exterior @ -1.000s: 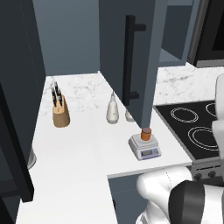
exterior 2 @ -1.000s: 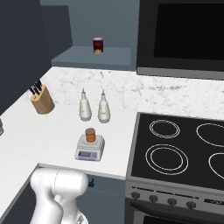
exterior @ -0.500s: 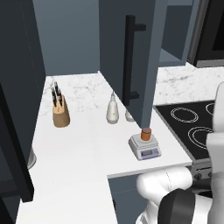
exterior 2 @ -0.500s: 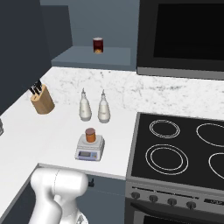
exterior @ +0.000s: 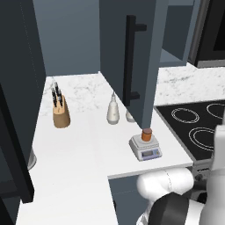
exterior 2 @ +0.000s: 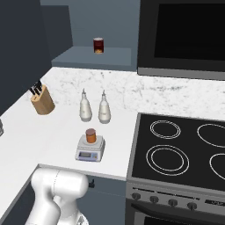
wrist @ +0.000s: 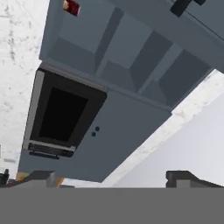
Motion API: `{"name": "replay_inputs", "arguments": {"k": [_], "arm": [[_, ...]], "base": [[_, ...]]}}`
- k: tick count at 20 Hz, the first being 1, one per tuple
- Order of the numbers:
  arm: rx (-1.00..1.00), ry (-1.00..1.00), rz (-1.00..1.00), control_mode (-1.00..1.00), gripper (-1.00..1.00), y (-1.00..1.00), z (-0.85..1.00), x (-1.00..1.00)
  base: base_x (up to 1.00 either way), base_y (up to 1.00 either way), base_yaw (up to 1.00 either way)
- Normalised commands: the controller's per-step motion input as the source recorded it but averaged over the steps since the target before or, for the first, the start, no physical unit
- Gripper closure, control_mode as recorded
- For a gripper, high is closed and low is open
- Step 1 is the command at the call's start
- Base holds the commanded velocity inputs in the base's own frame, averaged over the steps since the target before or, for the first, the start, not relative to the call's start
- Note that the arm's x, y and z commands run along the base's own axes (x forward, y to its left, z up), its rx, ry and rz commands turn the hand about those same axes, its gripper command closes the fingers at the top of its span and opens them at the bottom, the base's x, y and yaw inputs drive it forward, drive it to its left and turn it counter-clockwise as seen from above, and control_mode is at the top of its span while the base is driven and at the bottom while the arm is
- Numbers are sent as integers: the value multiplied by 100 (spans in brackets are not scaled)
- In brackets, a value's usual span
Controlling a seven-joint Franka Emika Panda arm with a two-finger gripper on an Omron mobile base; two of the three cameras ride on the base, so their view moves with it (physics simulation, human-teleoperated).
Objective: Pick the jam and place it on the digital scale for weighing, and close the cabinet.
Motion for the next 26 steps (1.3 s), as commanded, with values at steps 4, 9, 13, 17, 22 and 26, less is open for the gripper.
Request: {"name": "replay_inputs", "arguments": {"k": [4, 9, 13, 17, 22, 26], "arm": [[19, 0, 0, -100, -100, 19, -8, 0], [18, 0, 0, -100, -100, 22, -20, 0], [17, 2, 0, -100, -100, 17, -16, -2], [14, 3, 2, -100, -100, 4, -1, -13], [11, 4, 11, -100, -100, 0, 0, -22], [7, 6, 19, -100, -100, -1, 0, -13]], "base": [[0, 0, 0], [0, 0, 0], [0, 0, 0], [0, 0, 0], [0, 0, 0], [0, 0, 0]]}}
